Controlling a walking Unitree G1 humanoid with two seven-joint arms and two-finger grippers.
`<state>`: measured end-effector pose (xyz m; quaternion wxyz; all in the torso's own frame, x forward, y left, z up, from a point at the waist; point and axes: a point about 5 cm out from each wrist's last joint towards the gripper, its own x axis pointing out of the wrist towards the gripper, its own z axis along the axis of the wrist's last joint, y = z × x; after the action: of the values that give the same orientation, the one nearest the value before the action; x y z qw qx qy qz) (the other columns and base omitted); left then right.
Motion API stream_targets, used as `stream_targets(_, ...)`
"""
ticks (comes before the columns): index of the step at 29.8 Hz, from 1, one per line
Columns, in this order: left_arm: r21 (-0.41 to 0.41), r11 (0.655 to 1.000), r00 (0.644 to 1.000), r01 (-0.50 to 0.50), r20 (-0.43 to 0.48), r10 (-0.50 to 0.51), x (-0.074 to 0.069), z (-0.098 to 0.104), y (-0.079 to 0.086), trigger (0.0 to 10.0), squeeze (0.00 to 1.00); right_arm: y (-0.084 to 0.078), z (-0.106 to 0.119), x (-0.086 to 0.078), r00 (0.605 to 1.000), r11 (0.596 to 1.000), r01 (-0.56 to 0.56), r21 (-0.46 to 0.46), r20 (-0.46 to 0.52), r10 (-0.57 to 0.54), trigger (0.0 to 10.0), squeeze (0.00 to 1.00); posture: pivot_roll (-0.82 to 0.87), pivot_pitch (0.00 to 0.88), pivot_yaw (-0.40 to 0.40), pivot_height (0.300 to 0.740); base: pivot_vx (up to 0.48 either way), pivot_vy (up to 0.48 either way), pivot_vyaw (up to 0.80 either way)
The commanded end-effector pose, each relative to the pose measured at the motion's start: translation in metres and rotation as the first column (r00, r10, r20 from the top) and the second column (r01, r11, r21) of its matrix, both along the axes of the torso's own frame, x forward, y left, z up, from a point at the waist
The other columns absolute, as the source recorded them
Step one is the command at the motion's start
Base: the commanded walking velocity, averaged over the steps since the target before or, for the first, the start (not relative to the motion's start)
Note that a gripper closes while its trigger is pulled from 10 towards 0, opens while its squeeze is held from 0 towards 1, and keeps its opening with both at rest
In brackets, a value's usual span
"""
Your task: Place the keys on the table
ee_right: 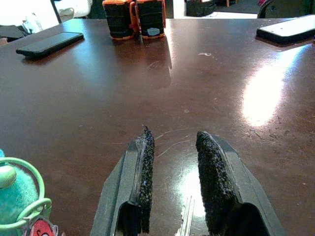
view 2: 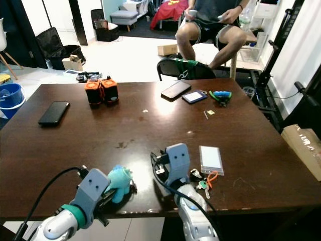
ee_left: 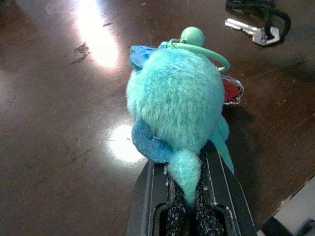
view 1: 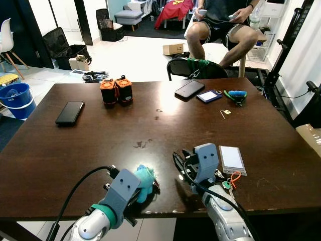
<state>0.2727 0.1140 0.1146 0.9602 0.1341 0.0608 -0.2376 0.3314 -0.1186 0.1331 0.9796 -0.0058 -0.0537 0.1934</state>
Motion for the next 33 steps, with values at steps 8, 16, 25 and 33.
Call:
stream_targets(8,-0.084,0.996,0.999,-0.032,-0.018,0.031,0.005,0.0,0.002,10.0,1.0,0.002,-0.004,-0.002,1.0,1.0,-0.007,0.003,-0.021,0.007,10.0,0.0,-0.13,0.09,0.119,0.74,0.0,0.0,0.0)
stream_targets(16,-0.149,0.988,1.0,0.027,-0.008,-0.029,0.001,0.009,-0.005,10.0,0.0,0.002,-0.004,-0.002,1.0,1.0,-0.006,0.001,-0.021,0.006,10.0,0.0,-0.13,0.091,0.117,0.74,0.0,0.0,0.0)
stream_targets(25,-0.173,0.982,0.997,0.081,0.021,-0.079,0.002,0.02,-0.008,10.0,0.0,0.002,-0.004,-0.002,1.0,1.0,-0.005,0.002,-0.021,0.005,10.0,0.0,-0.12,0.088,0.119,0.74,0.0,0.0,0.0)
stream_targets(33,-0.189,0.972,0.989,0.142,0.057,-0.134,0.001,0.033,-0.015,10.0,0.0,0.001,-0.004,-0.001,1.0,1.0,-0.001,0.004,-0.02,0.001,10.0,0.0,-0.12,0.088,0.121,0.74,0.0,0.0,0.0)
